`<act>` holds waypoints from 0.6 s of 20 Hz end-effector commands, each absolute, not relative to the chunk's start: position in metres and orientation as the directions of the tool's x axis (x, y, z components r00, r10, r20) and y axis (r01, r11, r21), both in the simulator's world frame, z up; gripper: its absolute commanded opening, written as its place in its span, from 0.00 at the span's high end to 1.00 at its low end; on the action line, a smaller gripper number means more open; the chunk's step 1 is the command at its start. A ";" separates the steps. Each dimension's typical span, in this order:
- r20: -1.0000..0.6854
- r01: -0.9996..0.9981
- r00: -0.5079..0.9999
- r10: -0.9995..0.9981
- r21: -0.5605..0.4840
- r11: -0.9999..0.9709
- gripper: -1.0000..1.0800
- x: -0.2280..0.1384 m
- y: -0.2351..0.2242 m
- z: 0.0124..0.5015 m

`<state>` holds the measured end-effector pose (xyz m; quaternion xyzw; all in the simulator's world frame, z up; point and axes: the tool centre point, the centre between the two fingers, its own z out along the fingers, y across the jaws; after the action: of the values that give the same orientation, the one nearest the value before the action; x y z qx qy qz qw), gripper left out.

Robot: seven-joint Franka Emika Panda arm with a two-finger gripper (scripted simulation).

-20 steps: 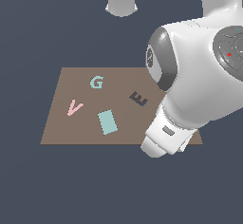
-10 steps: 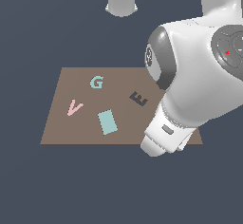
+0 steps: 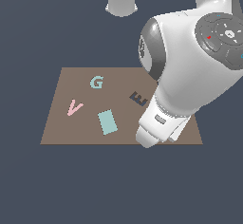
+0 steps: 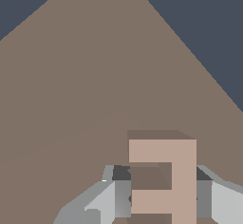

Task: Insert a designated object into the corresponding slot on a board.

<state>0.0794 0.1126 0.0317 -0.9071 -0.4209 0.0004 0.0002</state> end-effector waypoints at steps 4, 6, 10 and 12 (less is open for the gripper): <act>0.000 0.764 0.645 0.764 -0.001 -0.645 1.00 0.058 0.099 0.034; -0.001 0.765 0.644 0.765 -0.001 -0.644 1.00 0.048 0.093 0.035; -0.001 0.765 0.644 0.765 -0.001 -0.644 1.00 0.030 0.082 0.037; -0.001 0.766 0.643 0.766 -0.001 -0.643 1.00 0.022 0.077 0.037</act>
<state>0.0283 0.0809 0.0365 -0.9066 -0.4220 0.0007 0.0003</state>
